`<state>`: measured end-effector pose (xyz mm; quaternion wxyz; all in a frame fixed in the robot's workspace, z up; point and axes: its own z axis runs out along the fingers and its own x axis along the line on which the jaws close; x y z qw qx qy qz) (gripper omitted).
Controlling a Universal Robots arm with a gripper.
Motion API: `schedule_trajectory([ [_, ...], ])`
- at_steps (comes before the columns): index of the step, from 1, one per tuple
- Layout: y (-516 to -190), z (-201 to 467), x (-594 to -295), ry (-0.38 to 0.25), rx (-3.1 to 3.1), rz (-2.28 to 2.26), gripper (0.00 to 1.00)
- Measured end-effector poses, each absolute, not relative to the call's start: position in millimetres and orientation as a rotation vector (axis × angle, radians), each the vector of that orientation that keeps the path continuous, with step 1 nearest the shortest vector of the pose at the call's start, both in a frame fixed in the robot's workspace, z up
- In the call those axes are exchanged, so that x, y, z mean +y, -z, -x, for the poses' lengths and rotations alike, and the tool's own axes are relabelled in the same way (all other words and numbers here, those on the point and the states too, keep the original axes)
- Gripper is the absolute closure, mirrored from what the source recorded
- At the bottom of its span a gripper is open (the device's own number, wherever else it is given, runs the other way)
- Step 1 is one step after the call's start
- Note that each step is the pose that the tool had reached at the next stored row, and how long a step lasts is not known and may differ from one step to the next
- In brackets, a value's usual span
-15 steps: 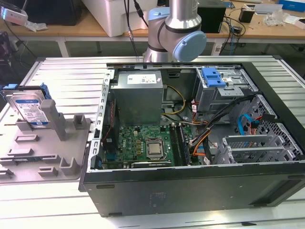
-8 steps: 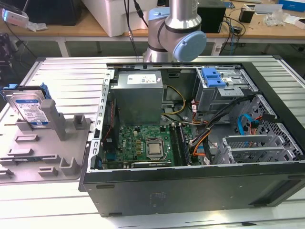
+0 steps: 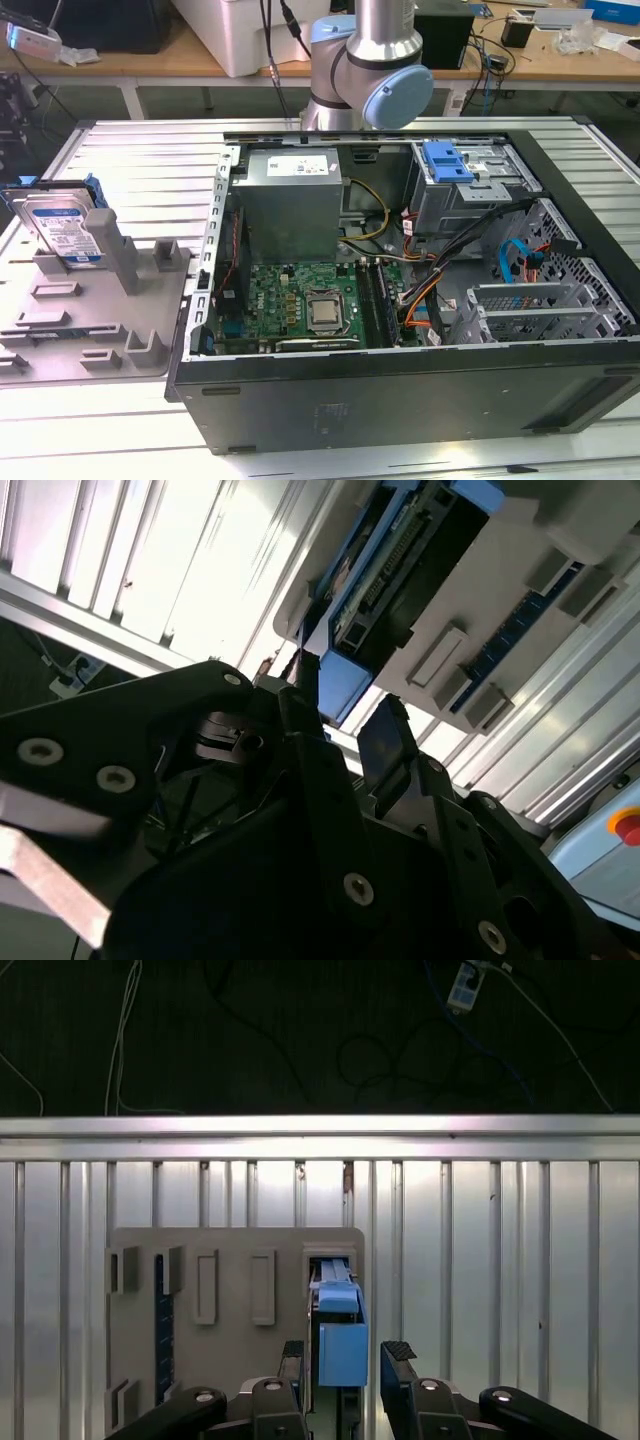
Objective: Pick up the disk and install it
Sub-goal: 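Pick up the disk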
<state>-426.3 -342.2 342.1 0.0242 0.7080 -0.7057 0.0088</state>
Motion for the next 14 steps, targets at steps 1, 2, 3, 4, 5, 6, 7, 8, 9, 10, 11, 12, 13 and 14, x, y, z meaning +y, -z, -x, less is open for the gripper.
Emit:
schedule_trajectory([
  [1, -341.6, 426.3, -342.2, -0.027, -2.184, -2.191, 0.56],
  [2, -340.9, 426.2, -342.2, -0.027, -2.184, -2.191, 0.56],
  [3, -339.9, 426.3, -342.2, -0.027, -2.184, -2.191, 0.56],
  [4, -339.1, 426.3, -342.2, -0.027, -2.184, -2.191, 0.56],
  [5, -338.7, 426.3, -342.2, -0.027, -2.184, -2.191, 0.56],
  [6, -338.2, 426.3, -342.2, -0.027, -2.184, -2.191, 0.56],
  [7, -337.5, 426.3, -342.3, -0.027, -2.184, -2.191, 0.56],
  [8, -337.2, 426.2, -342.3, -0.027, -2.184, -2.191, 0.56],
  [9, -335.8, 426.3, -342.5, -0.027, -2.184, -2.191, 0.56],
  [10, -335.3, 426.3, -342.6, -0.027, -2.184, -2.191, 0.56],
  [11, -334.7, 426.2, -342.7, -0.027, -2.184, -2.191, 0.56],
  [12, -334.0, 426.3, -342.8, -0.027, -2.184, -2.191, 0.56],
  [13, -333.5, 426.2, -342.9, -0.027, -2.184, -2.191, 0.56],
  [14, -333.0, 426.3, -343.0, -0.027, -2.184, -2.191, 0.56],
])
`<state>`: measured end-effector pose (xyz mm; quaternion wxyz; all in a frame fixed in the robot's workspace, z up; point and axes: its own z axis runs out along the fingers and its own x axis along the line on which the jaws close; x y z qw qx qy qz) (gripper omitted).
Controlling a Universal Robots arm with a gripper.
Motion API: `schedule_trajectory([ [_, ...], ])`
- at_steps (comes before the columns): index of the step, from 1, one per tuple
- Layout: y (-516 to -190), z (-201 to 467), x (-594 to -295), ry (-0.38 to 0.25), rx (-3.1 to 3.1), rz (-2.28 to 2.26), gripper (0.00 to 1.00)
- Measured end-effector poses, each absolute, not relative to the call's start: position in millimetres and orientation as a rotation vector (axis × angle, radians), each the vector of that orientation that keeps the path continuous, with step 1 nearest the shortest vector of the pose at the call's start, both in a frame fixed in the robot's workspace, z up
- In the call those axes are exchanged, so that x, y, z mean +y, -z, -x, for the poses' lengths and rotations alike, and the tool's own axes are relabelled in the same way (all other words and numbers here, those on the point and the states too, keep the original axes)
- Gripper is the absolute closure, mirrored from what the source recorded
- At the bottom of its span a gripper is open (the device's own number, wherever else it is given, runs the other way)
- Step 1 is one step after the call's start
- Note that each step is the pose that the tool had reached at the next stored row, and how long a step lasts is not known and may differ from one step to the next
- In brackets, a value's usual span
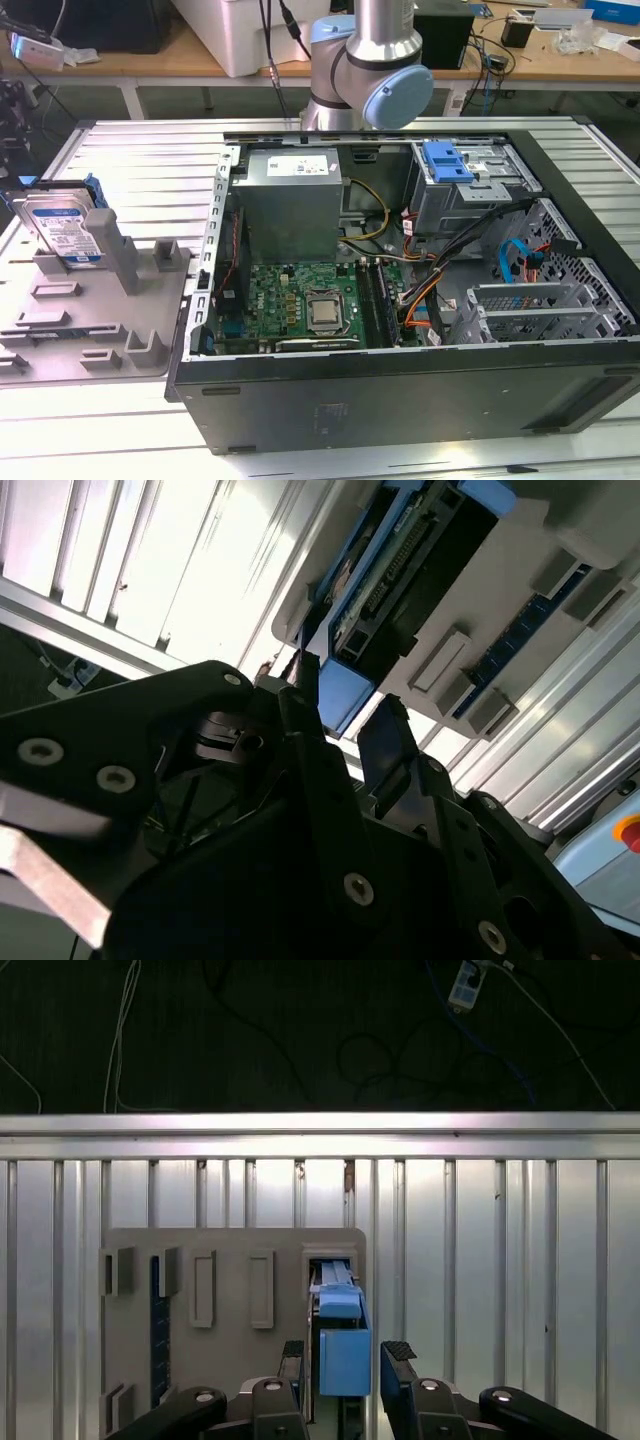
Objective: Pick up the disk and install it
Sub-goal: 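Pick up the disk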
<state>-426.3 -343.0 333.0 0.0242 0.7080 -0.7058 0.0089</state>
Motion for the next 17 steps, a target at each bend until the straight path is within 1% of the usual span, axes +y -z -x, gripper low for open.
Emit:
schedule_trajectory([
  [17, -322.6, 426.0, -345.6, -0.028, -2.184, -2.191, 0.56],
])
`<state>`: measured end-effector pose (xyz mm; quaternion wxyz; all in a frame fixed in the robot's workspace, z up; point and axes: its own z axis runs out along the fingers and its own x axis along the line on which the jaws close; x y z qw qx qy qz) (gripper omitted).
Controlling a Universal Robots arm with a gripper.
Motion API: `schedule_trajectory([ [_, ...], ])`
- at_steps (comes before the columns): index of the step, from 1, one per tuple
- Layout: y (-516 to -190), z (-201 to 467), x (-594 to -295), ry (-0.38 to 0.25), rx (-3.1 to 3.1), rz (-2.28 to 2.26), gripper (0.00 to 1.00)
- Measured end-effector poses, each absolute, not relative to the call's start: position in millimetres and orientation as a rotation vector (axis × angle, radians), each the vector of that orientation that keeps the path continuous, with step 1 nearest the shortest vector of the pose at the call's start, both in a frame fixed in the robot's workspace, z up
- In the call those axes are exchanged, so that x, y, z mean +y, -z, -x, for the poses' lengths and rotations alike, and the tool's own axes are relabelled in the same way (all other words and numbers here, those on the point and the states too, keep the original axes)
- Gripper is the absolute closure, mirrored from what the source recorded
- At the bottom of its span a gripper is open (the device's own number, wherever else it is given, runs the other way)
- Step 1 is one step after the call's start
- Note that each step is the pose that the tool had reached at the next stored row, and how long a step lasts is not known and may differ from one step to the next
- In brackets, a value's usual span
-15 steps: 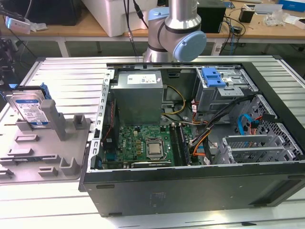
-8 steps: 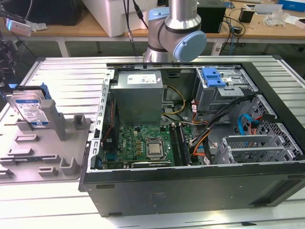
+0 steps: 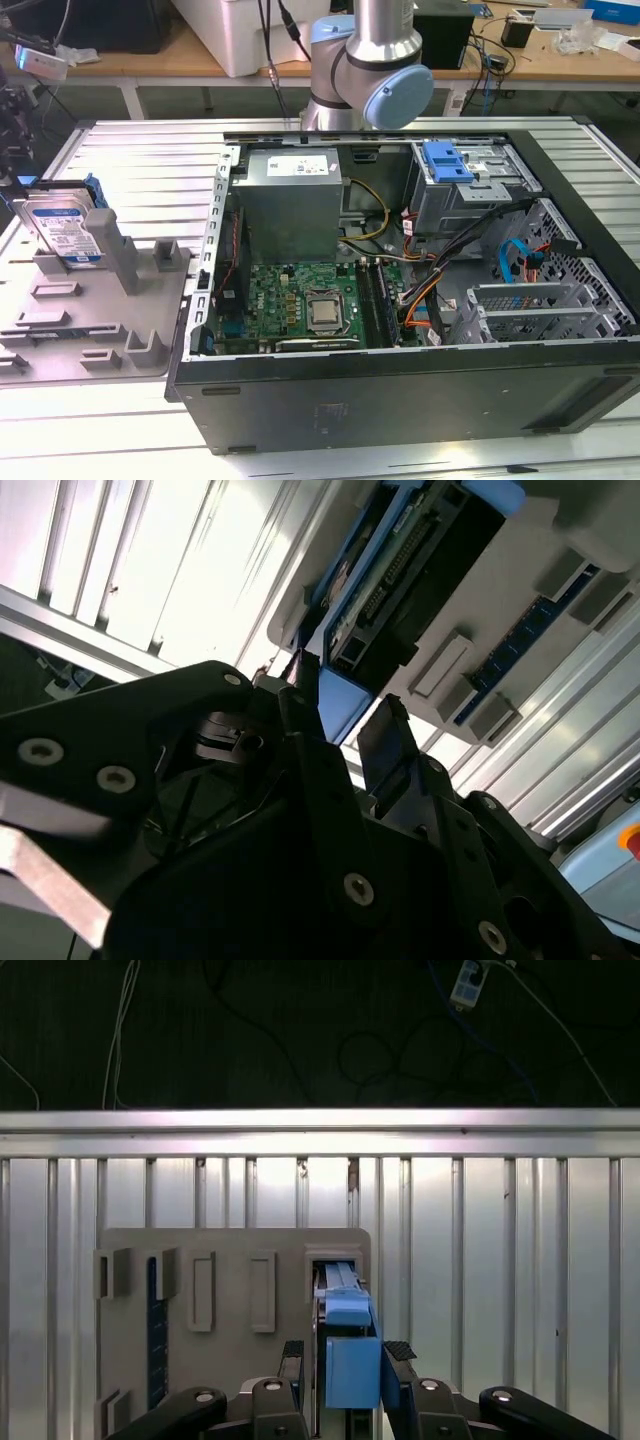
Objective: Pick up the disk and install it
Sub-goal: 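Pick up the disk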
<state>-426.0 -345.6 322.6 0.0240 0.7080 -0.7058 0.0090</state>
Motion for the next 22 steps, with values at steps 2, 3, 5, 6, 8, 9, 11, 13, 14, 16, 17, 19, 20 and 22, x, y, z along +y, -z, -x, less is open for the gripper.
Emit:
schedule_trajectory([
  [2, -321.2, 426.0, -345.7, -0.028, -2.184, -2.191, 0.56],
  [3, -320.5, 425.9, -345.7, -0.028, -2.184, -2.191, 0.56],
  [5, -318.8, 425.9, -345.7, -0.028, -2.184, -2.191, 0.56],
  [6, -318.3, 425.9, -345.7, -0.028, -2.184, -2.191, 0.56],
  [8, -316.8, 425.8, -345.8, -0.029, -2.184, -2.191, 0.56],
  [9, -316.2, 425.8, -345.8, -0.029, -2.184, -2.191, 0.56],
  [11, -315.0, 425.9, -345.8, -0.029, -2.184, -2.191, 0.56],
  [13, -313.6, 425.8, -345.9, -0.029, -2.184, -2.191, 0.56],
  [14, -313.0, 425.8, -345.9, -0.029, -2.184, -2.191, 0.56],
  [16, -311.4, 425.8, -346.0, -0.029, -2.184, -2.191, 0.56],
  [17, -310.9, 425.8, -346.0, -0.029, -2.185, -2.191, 0.56],
  [19, -309.5, 425.8, -346.0, -0.029, -2.185, -2.191, 0.56],
  [20, -308.8, 425.8, -346.0, -0.029, -2.185, -2.191, 0.56],
  [22, -307.7, 425.8, -346.0, -0.030, -2.185, -2.191, 0.56],
])
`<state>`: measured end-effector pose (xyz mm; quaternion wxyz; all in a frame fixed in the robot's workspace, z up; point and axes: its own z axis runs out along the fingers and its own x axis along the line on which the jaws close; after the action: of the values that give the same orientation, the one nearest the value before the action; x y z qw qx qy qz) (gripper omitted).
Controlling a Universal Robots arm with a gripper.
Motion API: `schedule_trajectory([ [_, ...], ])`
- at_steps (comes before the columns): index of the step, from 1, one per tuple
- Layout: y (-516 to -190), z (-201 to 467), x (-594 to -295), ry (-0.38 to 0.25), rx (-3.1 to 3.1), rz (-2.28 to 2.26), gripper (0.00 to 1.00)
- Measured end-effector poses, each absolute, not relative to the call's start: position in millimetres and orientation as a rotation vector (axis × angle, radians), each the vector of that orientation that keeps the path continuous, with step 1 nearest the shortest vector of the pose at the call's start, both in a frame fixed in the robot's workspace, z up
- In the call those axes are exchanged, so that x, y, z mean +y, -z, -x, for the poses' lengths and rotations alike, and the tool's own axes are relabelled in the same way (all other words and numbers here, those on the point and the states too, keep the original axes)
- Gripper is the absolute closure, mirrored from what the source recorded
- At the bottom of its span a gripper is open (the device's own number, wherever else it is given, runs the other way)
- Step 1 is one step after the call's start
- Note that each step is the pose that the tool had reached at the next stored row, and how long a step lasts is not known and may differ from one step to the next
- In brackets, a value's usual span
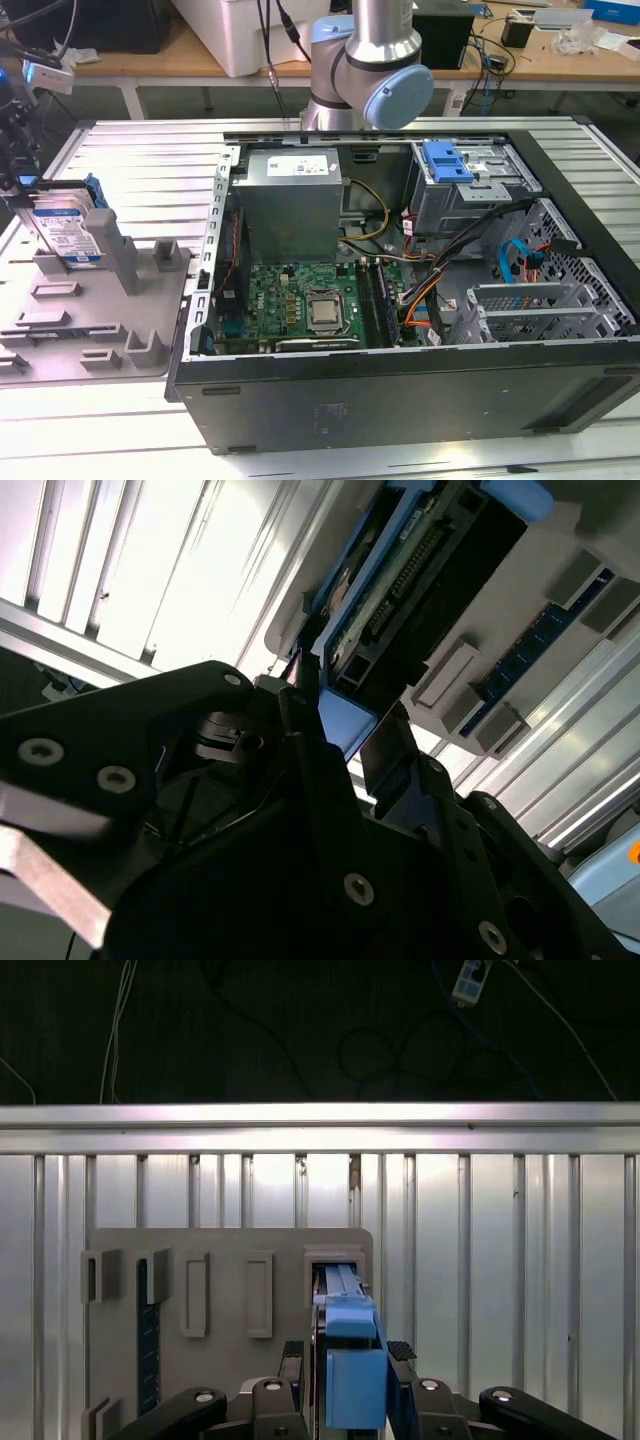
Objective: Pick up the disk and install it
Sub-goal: 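Pick up the disk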
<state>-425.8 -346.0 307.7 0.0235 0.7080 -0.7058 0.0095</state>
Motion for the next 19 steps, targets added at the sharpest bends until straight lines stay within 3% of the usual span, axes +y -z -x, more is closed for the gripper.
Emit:
schedule_trajectory([
  [19, -297.0, 425.8, -346.0, -0.037, -2.188, -2.195, 0.56],
])
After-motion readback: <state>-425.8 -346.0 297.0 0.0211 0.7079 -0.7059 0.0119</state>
